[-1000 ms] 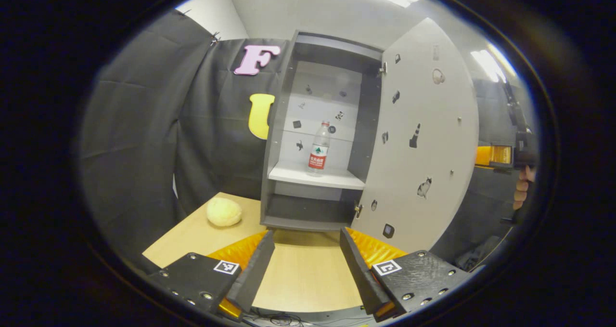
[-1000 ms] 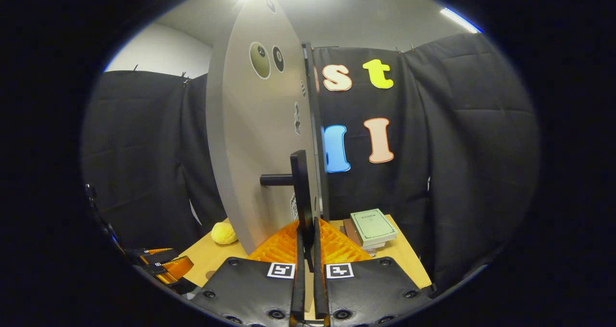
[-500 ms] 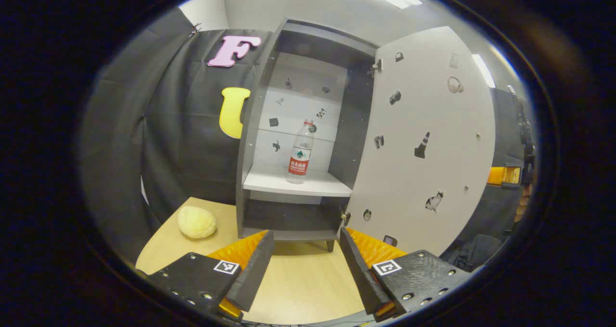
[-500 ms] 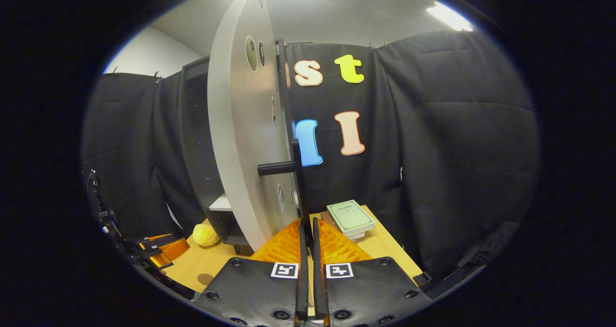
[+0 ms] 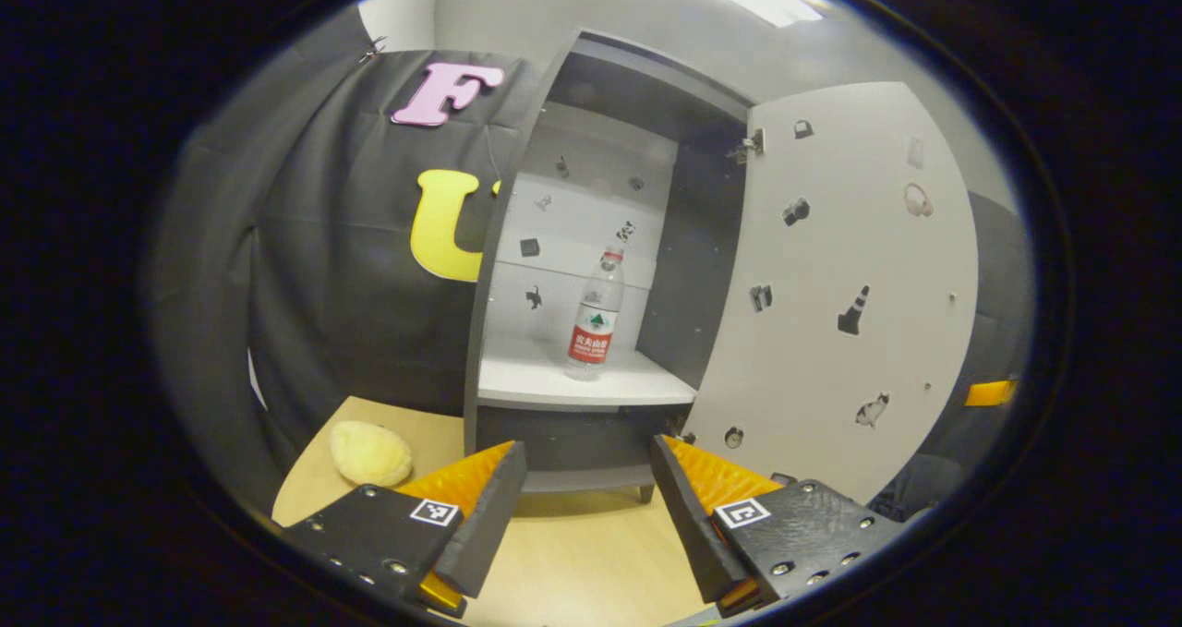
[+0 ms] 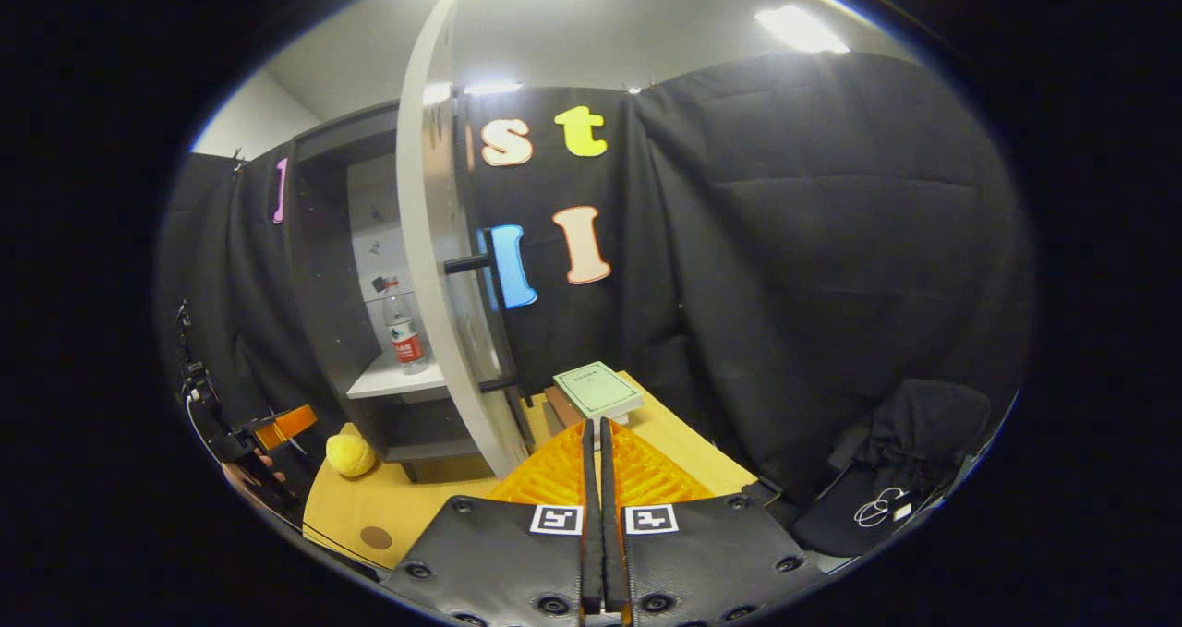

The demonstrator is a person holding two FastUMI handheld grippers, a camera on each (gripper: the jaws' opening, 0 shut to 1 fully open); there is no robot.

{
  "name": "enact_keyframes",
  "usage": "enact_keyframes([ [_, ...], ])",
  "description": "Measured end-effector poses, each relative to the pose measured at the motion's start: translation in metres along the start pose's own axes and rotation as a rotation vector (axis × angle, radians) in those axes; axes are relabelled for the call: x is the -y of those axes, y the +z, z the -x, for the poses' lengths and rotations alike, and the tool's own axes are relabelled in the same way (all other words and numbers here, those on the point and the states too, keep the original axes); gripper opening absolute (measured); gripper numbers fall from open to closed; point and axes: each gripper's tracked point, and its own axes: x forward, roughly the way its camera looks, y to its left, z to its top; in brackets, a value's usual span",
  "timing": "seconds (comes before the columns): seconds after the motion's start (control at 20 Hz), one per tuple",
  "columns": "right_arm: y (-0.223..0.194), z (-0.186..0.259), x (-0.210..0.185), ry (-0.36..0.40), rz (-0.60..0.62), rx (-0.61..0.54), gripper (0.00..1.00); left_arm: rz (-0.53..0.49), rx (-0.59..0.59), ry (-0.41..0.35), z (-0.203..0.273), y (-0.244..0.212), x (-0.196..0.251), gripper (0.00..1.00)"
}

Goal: Open the cabinet door with the right hand, grasp the bottle in the cabinet with the left hand and place it on the coaster, then close the cabinet door with the right hand.

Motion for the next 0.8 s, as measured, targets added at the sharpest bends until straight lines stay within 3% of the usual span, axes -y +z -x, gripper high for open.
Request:
enact_keyframes([
  [0.1, 0.001, 0.012, 0.023, -0.07, 0.006, 0.01, 0.03, 0.009, -0.014, -0.01, -0.003, 0.002, -0.006, 0.82],
  [0.2, 0.012, 0.018, 0.036, -0.099, -0.01, 0.034, 0.0, -0.001, -0.005, -0.017, -0.007, 0.012, -0.009, 0.85],
  [0.3, 0.026, 0.012, 0.047, -0.118, -0.02, 0.057, 0.03, -0.036, -0.003, -0.004, -0.014, 0.02, -0.016, 0.85],
  [0.35, 0.03, 0.005, 0.055, -0.131, -0.012, 0.064, 0.03, -0.05, 0.004, -0.005, -0.016, 0.025, -0.015, 0.82],
  [0.45, 0.042, -0.012, 0.061, -0.132, 0.022, 0.082, 0.0, -0.065, 0.006, -0.004, -0.025, 0.034, -0.015, 0.87],
  [0.55, 0.054, -0.032, 0.068, -0.122, 0.051, 0.1, 0.05, -0.07, 0.006, -0.002, -0.036, 0.043, -0.014, 0.82],
  [0.6, 0.059, -0.043, 0.07, -0.114, 0.052, 0.108, 0.0, -0.077, 0.014, 0.004, -0.043, 0.048, -0.014, 0.85],
  [0.8, 0.078, -0.095, 0.071, -0.06, -0.004, 0.115, 0.11, -0.093, 0.039, 0.031, -0.075, 0.072, -0.01, 0.82],
])
